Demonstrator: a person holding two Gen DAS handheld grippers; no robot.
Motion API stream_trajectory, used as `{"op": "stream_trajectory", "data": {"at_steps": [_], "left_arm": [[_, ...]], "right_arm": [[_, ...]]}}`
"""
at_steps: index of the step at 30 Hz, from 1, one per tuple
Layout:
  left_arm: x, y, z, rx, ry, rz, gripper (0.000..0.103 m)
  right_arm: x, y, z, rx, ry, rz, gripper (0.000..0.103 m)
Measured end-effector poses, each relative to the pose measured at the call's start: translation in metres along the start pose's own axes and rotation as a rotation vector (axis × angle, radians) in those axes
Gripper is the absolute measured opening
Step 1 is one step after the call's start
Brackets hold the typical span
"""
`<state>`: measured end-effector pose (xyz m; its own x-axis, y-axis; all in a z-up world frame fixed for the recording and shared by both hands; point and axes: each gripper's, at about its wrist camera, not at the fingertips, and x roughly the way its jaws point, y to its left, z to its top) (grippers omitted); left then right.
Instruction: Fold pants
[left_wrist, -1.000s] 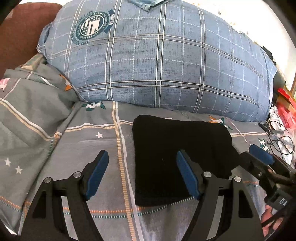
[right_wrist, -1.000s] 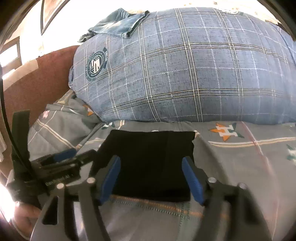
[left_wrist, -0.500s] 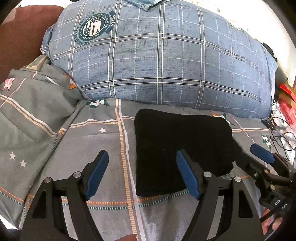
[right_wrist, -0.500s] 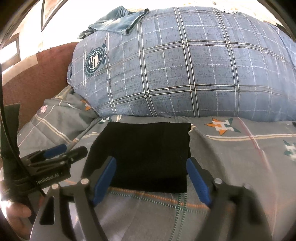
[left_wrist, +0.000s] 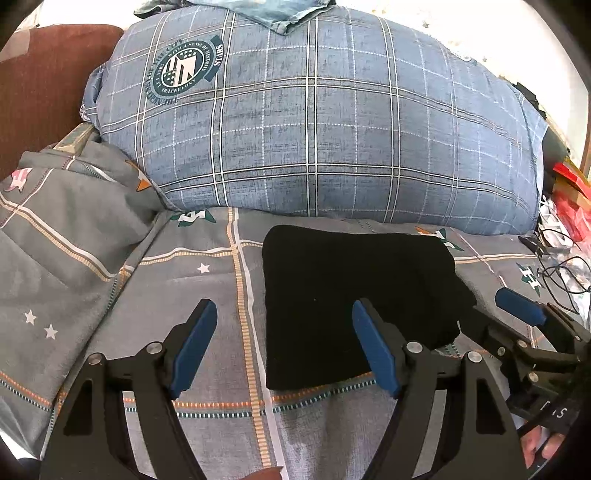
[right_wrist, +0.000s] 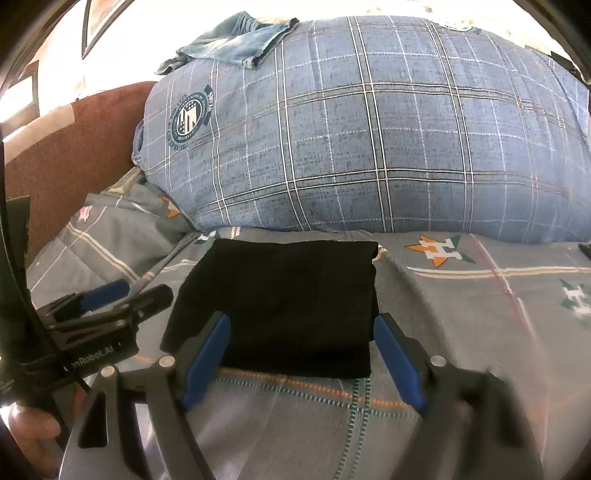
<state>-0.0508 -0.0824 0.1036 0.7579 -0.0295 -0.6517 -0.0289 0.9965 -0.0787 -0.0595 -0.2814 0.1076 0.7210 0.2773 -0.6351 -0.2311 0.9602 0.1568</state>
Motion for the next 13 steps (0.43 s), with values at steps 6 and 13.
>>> {"op": "stream_trajectory", "data": {"at_steps": [6, 13], "left_arm": [[-0.0023, -0.0018, -0.001, 0.004, -0.01, -0.006, 0.076], [-0.006, 0.0011, -0.0037, -0.012, -0.025, -0.034, 0.076]], "right_arm": [[-0.0012, -0.0004, -0.0008, 0.001, 0.0, 0.0, 0.081], [-0.0028, -0.0024, -0.0036, 0.014, 0.005, 0.001, 0.081]]}}
